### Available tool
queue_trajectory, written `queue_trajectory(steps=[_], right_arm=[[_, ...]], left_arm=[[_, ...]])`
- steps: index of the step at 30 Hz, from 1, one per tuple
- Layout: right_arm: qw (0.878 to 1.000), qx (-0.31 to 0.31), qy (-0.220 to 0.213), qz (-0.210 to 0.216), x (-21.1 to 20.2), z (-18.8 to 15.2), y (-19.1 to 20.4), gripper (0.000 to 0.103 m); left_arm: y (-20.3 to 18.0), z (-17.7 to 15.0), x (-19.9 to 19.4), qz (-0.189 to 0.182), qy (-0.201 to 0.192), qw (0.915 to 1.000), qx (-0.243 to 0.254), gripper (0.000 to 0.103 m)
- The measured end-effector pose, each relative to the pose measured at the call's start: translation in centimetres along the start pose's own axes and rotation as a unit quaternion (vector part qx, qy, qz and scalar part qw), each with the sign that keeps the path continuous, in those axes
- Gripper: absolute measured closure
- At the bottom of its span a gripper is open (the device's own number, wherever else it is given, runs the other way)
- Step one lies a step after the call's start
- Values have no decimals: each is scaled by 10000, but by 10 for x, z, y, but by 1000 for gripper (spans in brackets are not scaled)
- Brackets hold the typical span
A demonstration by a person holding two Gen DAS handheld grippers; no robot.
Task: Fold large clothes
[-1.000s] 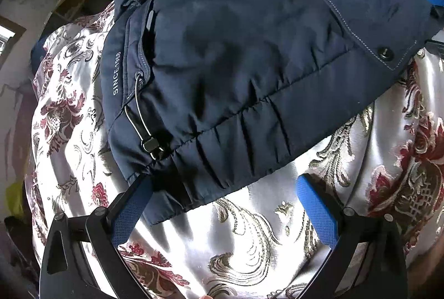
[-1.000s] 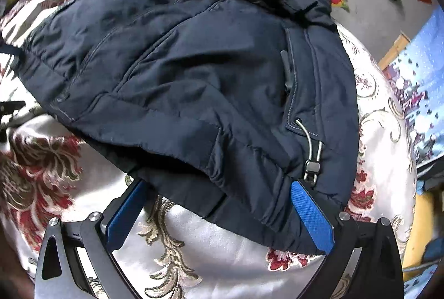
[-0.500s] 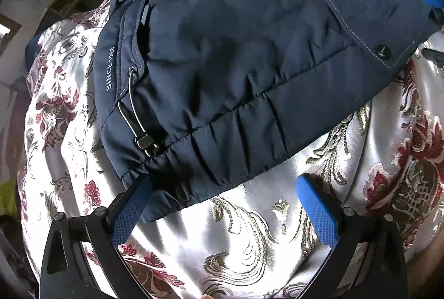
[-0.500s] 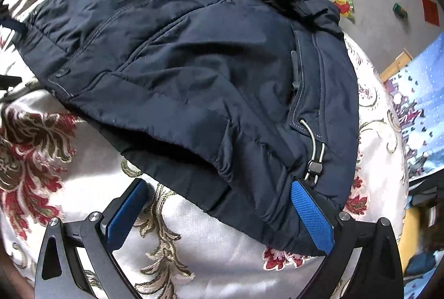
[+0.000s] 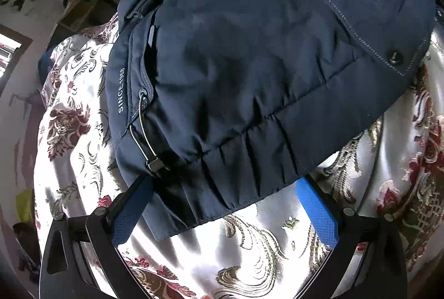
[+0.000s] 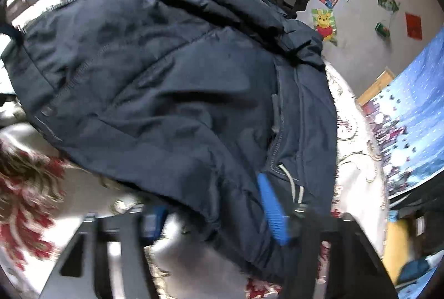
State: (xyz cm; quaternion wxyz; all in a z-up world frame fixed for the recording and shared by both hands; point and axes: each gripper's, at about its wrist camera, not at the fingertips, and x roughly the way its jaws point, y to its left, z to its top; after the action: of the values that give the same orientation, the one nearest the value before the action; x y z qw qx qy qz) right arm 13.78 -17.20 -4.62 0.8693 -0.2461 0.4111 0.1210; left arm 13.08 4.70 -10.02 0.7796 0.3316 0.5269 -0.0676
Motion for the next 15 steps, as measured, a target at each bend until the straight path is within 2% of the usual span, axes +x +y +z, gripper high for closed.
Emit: queue_trajectory(steps=[2,5,10,12,13,15], right_arm=[[9999,10,-79,115,-6,5,-1,70],[9983,393,-278,338,-19,16,-14,82],[9893,1141,-515,749,-35,38,-39,89],[9865,1292,-595,816,-41,45,-44,90],[9862,1300,-620,812,-45,47,-45,90],[9871,1238,-670,758,-48,50,-44,90]], left_arm=[[2,-1,-2,-90,-59,9999,-43,2],[3,-1,-3,-139,-109,9998,-70,2],[-9,0,-7,50,-128,9999,20,2],[-10,0,-13,215,-287,9994,25,3],[-12,-1,-17,274,-356,9990,12,6],[-12,-2,-26,421,-525,9977,-32,21]])
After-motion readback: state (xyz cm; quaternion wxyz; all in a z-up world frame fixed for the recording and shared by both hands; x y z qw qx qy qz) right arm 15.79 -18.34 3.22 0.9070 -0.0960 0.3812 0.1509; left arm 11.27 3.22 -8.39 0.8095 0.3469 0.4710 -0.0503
